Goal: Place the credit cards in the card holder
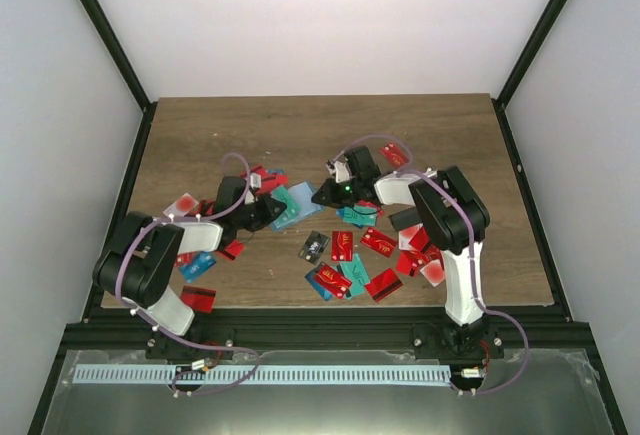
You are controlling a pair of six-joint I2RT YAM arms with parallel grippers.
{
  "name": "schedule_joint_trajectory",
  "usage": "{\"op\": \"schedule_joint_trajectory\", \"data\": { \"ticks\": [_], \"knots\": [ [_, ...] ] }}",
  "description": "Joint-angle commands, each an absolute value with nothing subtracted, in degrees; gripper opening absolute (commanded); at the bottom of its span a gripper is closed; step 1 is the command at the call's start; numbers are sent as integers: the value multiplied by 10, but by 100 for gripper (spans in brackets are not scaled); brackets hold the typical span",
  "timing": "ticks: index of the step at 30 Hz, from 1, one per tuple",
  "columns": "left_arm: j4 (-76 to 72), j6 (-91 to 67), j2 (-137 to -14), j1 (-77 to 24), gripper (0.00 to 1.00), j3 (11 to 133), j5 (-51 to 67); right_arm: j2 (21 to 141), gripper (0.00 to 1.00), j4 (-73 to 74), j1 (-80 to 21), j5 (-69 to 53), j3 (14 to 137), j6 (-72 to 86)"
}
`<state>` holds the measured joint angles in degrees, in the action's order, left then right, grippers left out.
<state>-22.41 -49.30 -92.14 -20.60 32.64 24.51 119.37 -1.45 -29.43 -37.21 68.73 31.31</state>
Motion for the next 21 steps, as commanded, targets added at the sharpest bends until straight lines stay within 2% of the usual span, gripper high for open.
{"op": "schedule_joint_trajectory", "data": {
  "ticks": [1, 9, 21],
  "knots": [
    [-277, -526, -921, -202, 4, 308, 255, 1200, 10, -15, -299, -357, 671, 314],
    [-300, -581, -915, -199, 4, 284, 254, 1201, 1, -31, -299, -362, 652, 326],
    [-333, -601, -951, -198, 4, 280, 270, 1202, 1, -35, -299, -359, 641, 335]
  ]
}}
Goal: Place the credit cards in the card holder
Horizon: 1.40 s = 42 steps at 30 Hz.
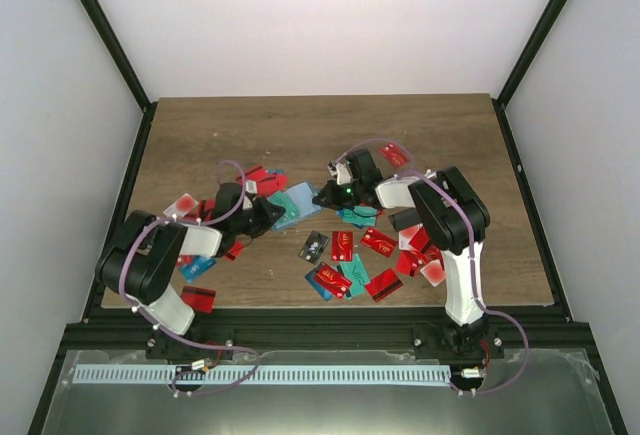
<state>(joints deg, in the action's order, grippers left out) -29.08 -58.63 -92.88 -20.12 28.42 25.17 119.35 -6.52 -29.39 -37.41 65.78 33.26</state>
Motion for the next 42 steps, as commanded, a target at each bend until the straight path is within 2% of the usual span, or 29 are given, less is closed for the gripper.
{"op": "schedule_joint_trajectory", "data": {
  "ticks": [1, 16, 22, 31, 35, 42],
  "knots": [
    [-339, -604, -957, -198, 4, 280, 273, 1203, 1, -36, -299, -359, 641, 335],
    [-376, -614, -996, -197, 4, 292, 288, 1200, 1, -30, -299, -368, 647, 330],
    [-366, -596, -1010, -197, 4, 309, 302, 1182, 13, 9, -299, -361, 672, 307],
    [-327, -561, -1015, -197, 4, 331, 307, 1153, 25, 101, -299, -298, 744, 266],
    [-323, -555, -1024, -197, 4, 336, 315, 1178, 25, 126, -298, -256, 787, 250],
    [-314, -546, -1037, -198, 4, 348, 326, 1242, 18, 148, -298, -246, 840, 228]
  ]
}}
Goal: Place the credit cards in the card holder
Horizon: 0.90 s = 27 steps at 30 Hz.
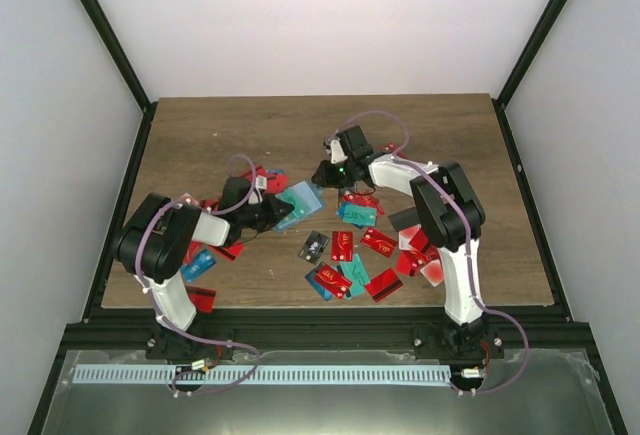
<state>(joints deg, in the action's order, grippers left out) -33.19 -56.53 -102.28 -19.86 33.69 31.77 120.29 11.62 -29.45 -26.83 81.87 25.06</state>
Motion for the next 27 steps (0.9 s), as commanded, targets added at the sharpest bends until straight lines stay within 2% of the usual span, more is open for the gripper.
{"op": "schedule_joint_trajectory", "data": {
  "ticks": [1, 12, 27],
  "knots": [
    [-311, -544, -1038, -198, 4, 349, 327, 1247, 16, 146, -299, -251, 840, 226],
    [-296, -536, -1055, -197, 4, 369, 330, 1262, 8, 133, -304, -278, 811, 223],
    [-256, -519, -1062, -204, 4, 393, 334, 1254, 6, 117, -304, -310, 798, 231]
  ]
}}
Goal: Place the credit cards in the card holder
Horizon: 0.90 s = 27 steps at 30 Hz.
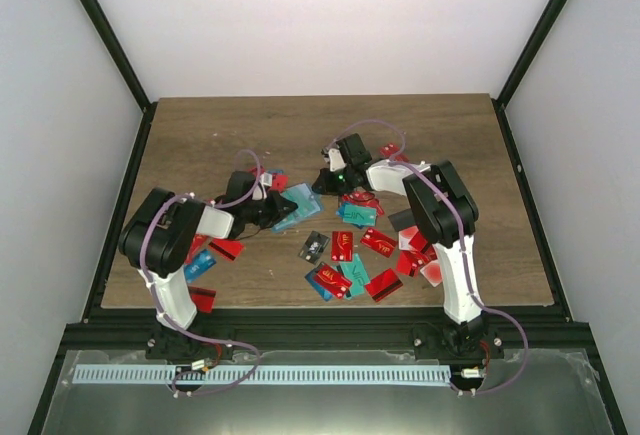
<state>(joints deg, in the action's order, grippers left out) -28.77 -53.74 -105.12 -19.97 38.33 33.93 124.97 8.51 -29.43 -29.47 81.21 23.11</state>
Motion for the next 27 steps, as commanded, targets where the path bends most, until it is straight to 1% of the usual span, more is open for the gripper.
{"op": "schedule_joint_trajectory", "data": {
  "ticks": [1, 8, 27],
  "knots": [
    [-252, -518, -1062, -205, 4, 394, 335, 1255, 6, 117, -304, -309, 798, 231],
    [-217, -498, -1056, -207, 4, 400, 341, 1255, 6, 119, -304, -305, 801, 230],
    [-176, -459, -1096, -207, 4, 447, 340, 1243, 5, 116, -305, -325, 793, 228]
  ]
}}
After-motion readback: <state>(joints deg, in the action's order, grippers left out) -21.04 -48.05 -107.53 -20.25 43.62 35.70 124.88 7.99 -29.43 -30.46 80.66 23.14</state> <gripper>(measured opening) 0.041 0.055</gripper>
